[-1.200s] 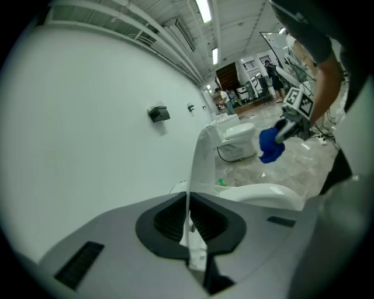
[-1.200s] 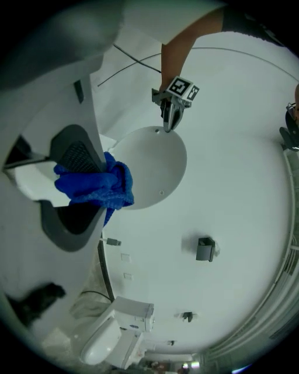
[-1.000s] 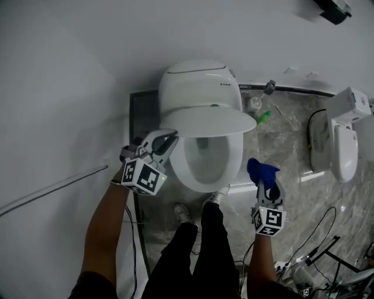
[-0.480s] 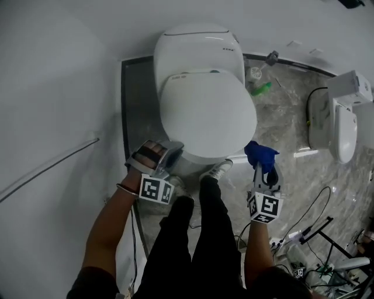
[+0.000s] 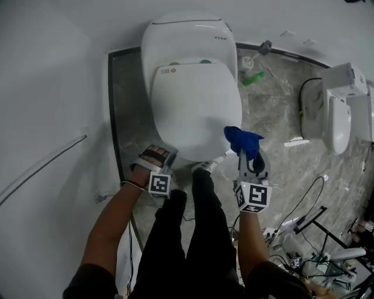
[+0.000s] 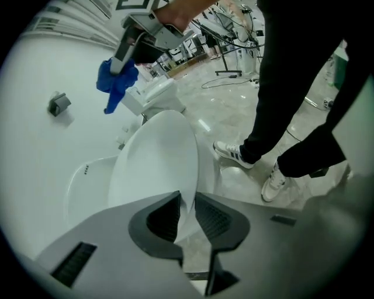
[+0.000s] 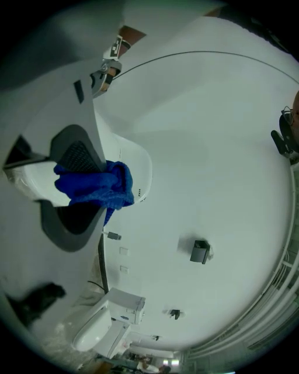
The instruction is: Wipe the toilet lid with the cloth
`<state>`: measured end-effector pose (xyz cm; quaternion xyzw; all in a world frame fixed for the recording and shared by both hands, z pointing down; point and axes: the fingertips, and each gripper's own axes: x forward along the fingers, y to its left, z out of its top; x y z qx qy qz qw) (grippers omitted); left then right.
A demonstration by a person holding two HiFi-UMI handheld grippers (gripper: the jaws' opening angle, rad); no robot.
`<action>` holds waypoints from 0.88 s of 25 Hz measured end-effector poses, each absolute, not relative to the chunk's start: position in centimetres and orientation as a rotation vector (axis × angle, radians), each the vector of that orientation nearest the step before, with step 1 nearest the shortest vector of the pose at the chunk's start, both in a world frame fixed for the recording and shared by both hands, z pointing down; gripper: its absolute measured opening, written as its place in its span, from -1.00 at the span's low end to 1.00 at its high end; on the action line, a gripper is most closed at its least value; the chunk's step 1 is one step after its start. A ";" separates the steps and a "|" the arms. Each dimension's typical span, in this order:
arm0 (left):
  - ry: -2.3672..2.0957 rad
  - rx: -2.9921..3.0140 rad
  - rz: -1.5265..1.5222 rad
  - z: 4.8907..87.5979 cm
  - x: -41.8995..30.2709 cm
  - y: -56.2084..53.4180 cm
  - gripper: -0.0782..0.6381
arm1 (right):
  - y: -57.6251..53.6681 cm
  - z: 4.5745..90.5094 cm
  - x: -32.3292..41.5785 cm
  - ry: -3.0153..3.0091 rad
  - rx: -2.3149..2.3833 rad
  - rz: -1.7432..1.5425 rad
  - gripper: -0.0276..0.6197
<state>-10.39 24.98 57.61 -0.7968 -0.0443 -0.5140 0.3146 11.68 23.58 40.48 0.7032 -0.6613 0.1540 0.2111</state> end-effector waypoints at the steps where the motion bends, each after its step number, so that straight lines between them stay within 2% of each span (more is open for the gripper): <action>1: -0.121 -2.100 -1.365 58.3 -10.2 25.1 -0.55 | 23.4 40.6 11.3 -1.845 1.949 0.433 -0.56; 8: -0.169 -2.044 -1.431 62.6 -10.1 25.6 -0.55 | 21.8 41.6 9.1 -1.909 1.923 0.452 -0.56; 13: -0.138 -2.083 -1.362 63.8 -9.3 26.5 -0.55 | 20.2 41.9 7.0 -1.981 1.842 0.449 -0.56; 22: 0.197 -2.648 -1.176 56.3 -10.3 27.1 -0.55 | 14.7 46.0 0.6 -2.088 1.593 0.372 -0.56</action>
